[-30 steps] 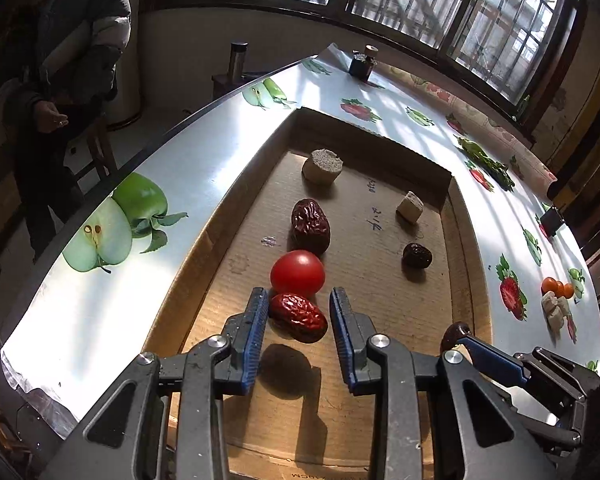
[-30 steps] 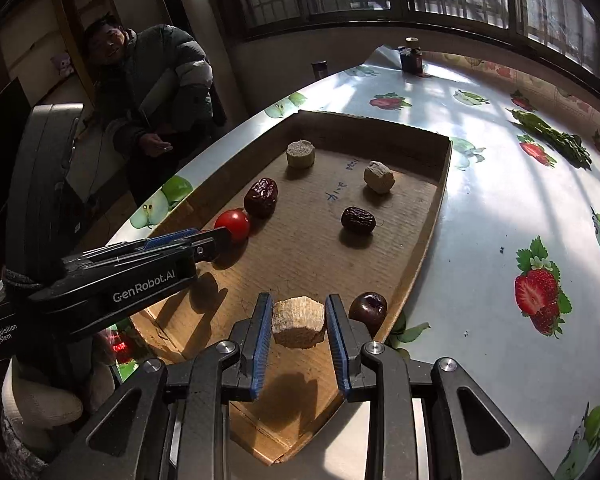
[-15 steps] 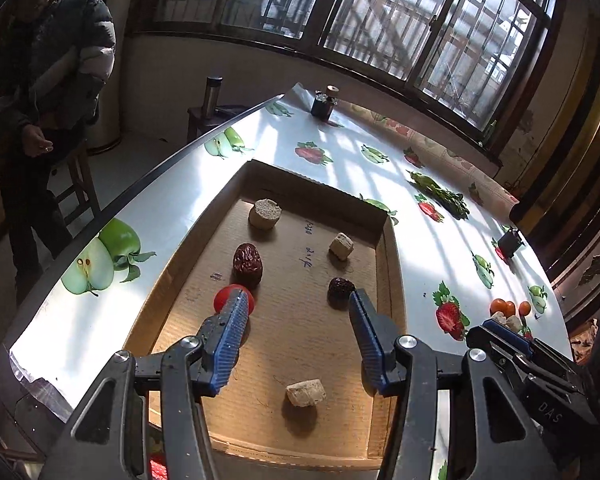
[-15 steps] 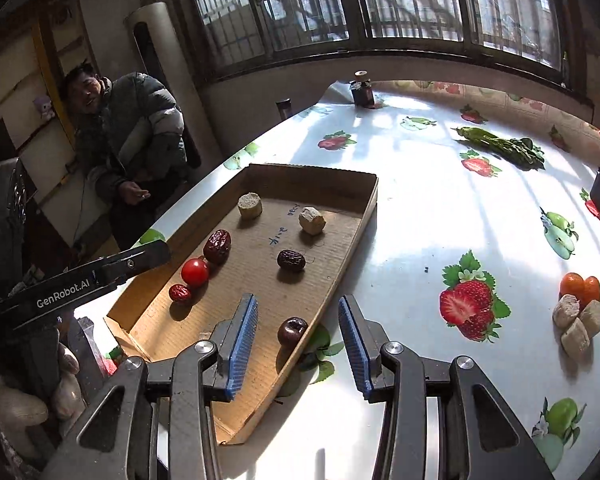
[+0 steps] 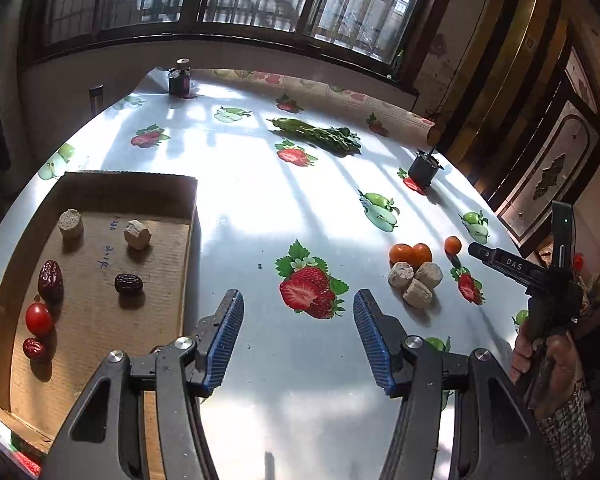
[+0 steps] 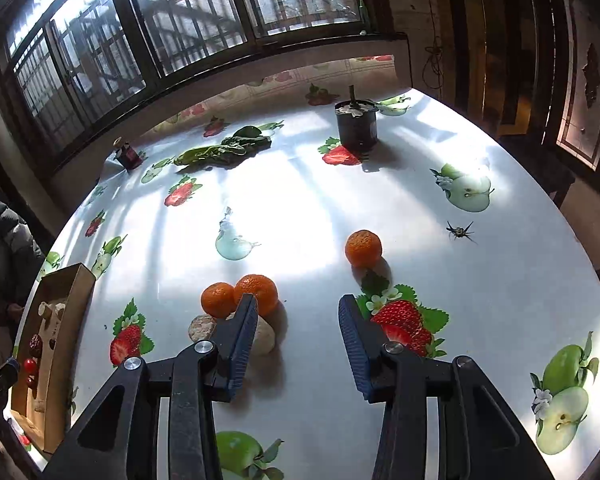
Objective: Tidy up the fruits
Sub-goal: 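Move both grippers to the oranges and close the right gripper on one, then grasp an orange with the left gripper while the right holds its orange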
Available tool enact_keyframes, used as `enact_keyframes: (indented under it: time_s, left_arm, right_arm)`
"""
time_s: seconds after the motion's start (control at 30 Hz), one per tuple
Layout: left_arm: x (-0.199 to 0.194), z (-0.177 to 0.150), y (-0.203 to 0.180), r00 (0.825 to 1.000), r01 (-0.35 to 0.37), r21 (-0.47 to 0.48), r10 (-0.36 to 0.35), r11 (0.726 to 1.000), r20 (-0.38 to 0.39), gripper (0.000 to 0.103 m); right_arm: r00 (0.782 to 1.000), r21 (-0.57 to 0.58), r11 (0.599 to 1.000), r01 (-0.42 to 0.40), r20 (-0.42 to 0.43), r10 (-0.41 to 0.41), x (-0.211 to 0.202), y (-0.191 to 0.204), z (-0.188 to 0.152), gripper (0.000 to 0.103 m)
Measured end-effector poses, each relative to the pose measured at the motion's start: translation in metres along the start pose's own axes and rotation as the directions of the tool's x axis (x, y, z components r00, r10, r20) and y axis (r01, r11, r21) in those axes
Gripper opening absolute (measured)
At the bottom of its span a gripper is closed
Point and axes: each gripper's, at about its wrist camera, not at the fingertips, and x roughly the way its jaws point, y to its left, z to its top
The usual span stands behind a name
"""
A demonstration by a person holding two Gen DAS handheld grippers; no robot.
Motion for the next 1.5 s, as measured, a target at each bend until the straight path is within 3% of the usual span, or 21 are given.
enact_keyframes:
  time_s: [0.23,0.33,0.43,0.53,0.63,0.9,0.97,1.03,1.3,1.5]
  left_arm:
    - [0.085,0.037,-0.062,0.985,0.139,0.045,-0.134,0.989,-0.109,0.056]
    - [0.128,0.041,-0.079,0.965,0.196,0.030,-0.187,0.980,-0.182,0.055]
    - [0.163,0.039,-0.092,0.946,0.233,0.040,-0.216,0.972,-0.243,0.050]
    - [0.185,0.034,-0.102,0.938,0.234,0.073,-0.205,0.970,-0.279,0.046]
    - [0.184,0.035,-0.104,0.936,0.262,0.085,-0.232,0.961,-0.265,0.039]
    - [0.185,0.030,-0.089,0.922,0.327,0.035,-0.311,0.944,-0.232,0.043]
    - [0.184,0.029,-0.092,0.924,0.328,0.075,-0.303,0.942,-0.235,0.042]
    - [0.183,0.029,-0.092,0.925,0.327,0.084,-0.300,0.941,-0.234,0.031]
    - [0.191,0.032,-0.088,0.918,0.356,0.052,-0.338,0.933,-0.207,0.037]
    - [0.192,0.034,-0.085,0.918,0.351,0.042,-0.334,0.936,-0.215,0.030]
  right_arm:
    - [1.000,0.076,0.997,-0.014,-0.010,0.015,0.039,-0.027,0.021,0.045]
    - [1.000,0.071,0.997,-0.026,-0.013,0.027,0.051,-0.026,0.020,0.045]
    - [1.000,0.036,0.999,0.001,-0.011,0.000,0.060,-0.024,0.017,0.045]
    - [1.000,0.025,1.000,-0.009,-0.004,0.009,0.061,-0.026,0.017,0.046]
    - [1.000,0.028,1.000,0.006,-0.014,-0.006,0.066,-0.031,0.018,0.046]
    - [1.000,0.052,0.999,-0.012,-0.026,0.014,0.070,-0.034,0.018,0.041]
    - [1.000,0.047,0.999,-0.009,-0.027,0.010,0.070,-0.032,0.017,0.032]
    - [1.000,0.043,0.999,-0.002,-0.022,0.003,0.069,-0.031,0.016,0.032]
    - [1.000,0.061,0.998,-0.001,-0.012,0.002,0.065,-0.031,0.014,0.032]
    - [1.000,0.068,0.998,0.003,-0.011,-0.002,0.064,-0.029,0.011,0.032]
